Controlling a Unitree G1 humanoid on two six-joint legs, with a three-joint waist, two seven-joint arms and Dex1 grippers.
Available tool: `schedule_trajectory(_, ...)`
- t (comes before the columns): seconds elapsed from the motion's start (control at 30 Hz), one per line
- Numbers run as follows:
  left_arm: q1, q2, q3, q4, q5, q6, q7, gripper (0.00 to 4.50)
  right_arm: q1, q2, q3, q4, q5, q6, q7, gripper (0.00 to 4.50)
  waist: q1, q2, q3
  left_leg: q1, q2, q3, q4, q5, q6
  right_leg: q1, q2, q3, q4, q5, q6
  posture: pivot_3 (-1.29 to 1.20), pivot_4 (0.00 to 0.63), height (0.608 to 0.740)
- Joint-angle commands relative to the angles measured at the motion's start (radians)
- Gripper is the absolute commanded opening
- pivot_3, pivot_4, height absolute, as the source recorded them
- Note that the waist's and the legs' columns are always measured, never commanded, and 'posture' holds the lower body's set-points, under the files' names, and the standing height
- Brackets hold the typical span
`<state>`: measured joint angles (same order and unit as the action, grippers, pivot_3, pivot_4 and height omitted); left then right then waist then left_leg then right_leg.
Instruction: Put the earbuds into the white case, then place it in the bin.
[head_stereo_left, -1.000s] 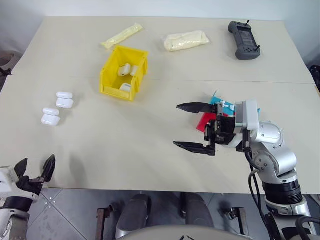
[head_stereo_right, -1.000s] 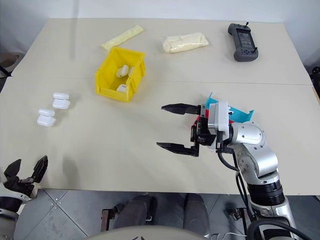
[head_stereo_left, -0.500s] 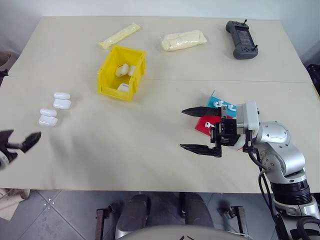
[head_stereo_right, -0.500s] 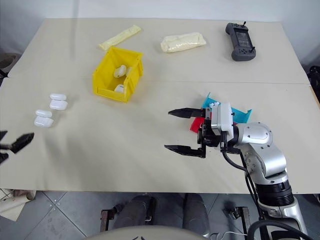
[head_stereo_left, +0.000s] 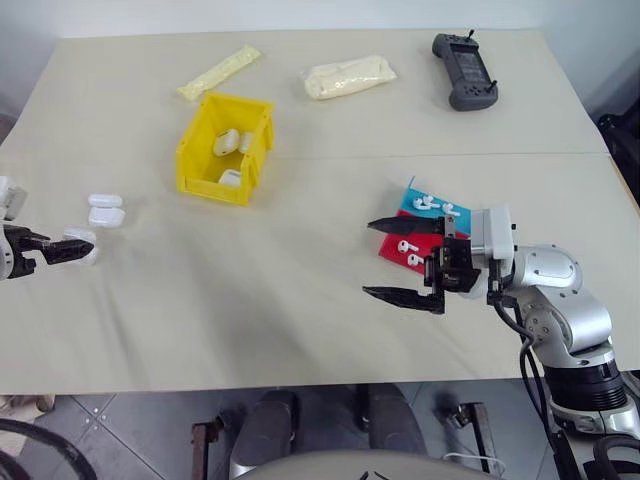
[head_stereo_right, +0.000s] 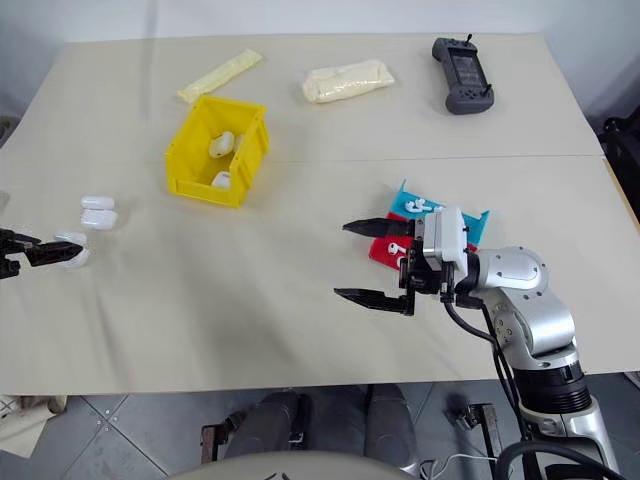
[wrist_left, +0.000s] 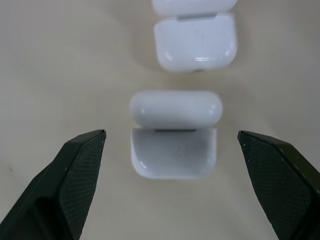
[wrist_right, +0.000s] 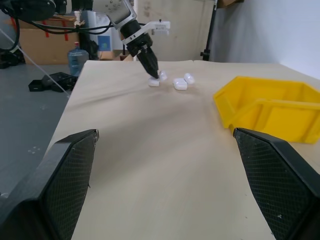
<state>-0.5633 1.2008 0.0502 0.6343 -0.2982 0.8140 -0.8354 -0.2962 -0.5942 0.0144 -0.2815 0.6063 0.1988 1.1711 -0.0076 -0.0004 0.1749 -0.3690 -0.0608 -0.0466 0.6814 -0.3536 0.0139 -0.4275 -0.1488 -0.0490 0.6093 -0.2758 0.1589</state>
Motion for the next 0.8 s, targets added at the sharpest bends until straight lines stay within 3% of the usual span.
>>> schedule_trajectory(0.03,-0.061,0.002,-0.053,0.070,0.077,-0.021,-0.054,4.49,0.009,0.006,-0.021,-0.053,0.012,-0.011,-0.018,4.50,0.001,0.000,0.000,0.000,0.000,0.000,0.000,0.000,0.000,0.000,0.000,0.000,0.000,0.000,0.000,0.00,0.150,0.740)
schedule_trajectory(0.6,-0.229,-0.090,-0.092,0.314,0.233,-0.145,-0.094,4.49,0.024,0.035,-0.010,-0.072,0.004,-0.029,-0.051,4.50,0.005,-0.004,0.000,0.000,0.001,0.001,0.002,0.000,0.000,0.000,0.000,0.000,0.001,0.000,0.000,0.00,0.150,0.740)
schedule_trajectory(0.7,-0.233,-0.099,-0.092,0.332,0.243,-0.151,-0.101,3.88,0.026,0.044,-0.006,-0.073,-0.001,-0.035,-0.054,4.50,0.005,-0.004,0.000,0.000,0.001,0.001,0.002,0.000,0.000,0.000,0.000,0.000,0.002,0.000,0.000,0.00,0.150,0.740)
schedule_trajectory(0.8,-0.225,-0.099,-0.097,0.343,0.256,-0.154,-0.109,2.94,0.028,0.046,-0.006,-0.074,-0.003,-0.036,-0.056,4.50,0.005,-0.004,0.000,0.000,0.000,0.001,0.002,0.000,0.000,0.000,-0.001,0.000,0.002,0.000,0.000,0.00,0.150,0.740)
